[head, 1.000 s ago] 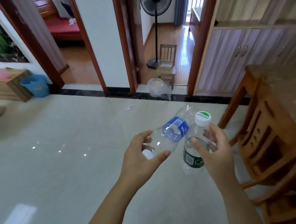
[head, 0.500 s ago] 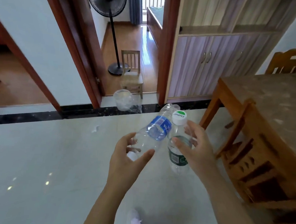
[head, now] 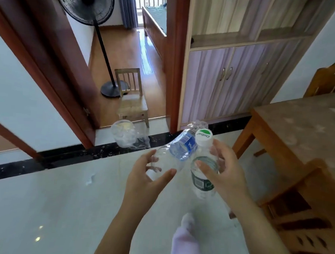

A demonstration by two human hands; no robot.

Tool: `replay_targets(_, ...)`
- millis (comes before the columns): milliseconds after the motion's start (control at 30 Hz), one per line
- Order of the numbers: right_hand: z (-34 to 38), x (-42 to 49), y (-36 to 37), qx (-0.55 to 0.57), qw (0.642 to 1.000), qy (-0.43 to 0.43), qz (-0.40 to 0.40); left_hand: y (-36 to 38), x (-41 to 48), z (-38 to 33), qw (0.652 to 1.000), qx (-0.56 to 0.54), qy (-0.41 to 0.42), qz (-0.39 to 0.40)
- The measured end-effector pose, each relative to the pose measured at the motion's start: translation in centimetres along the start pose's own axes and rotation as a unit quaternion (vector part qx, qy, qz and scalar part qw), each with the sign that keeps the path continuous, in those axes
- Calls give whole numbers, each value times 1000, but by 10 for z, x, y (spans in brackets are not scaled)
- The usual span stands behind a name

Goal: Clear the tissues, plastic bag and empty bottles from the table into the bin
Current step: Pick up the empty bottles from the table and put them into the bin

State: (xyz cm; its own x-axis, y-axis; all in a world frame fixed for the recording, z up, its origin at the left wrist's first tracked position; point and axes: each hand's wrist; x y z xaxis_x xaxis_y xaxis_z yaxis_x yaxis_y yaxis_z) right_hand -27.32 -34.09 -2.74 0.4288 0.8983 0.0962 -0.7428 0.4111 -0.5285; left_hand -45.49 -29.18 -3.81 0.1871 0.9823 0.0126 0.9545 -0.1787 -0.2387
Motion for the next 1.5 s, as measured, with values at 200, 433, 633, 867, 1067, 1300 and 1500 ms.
replay_targets(200,-28,130,-17,30,999,19,-35,60,121,-23,999,30,36,26)
replay_targets(433,-48,267,-59,32,996,0,-86,134,255,-63,995,48,69,46)
replay_targets(633,-77,350,-69,32,992,26,-121,183,347,-61,995,25,53,85)
replay_targets(867,-98,465,-80,15,980,44,-192,237,479,-72,986,-10,54,156)
replay_targets(1067,-103,554,-96,-16,962,69,-264,282,593,-96,966,-31,68,246)
replay_targets(1300,-136,611,-135,-45,928,126,-348,375,669,-115,927,-57,81,362)
replay_targets(1500,-183,649,-189,-49,896,156,-413,480,703,-132,900,-58,104,419)
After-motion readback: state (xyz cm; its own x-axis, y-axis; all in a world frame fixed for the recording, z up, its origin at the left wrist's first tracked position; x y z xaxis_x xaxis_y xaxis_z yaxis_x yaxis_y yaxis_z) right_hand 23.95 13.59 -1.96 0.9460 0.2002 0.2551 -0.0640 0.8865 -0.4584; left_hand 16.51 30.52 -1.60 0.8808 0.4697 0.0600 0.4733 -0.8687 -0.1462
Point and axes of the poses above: each hand's wrist, its own x-axis towards the middle knuckle, its own y-axis out of the palm, z = x × y, and after that the axes turned 9 degrees about -x, right-handed
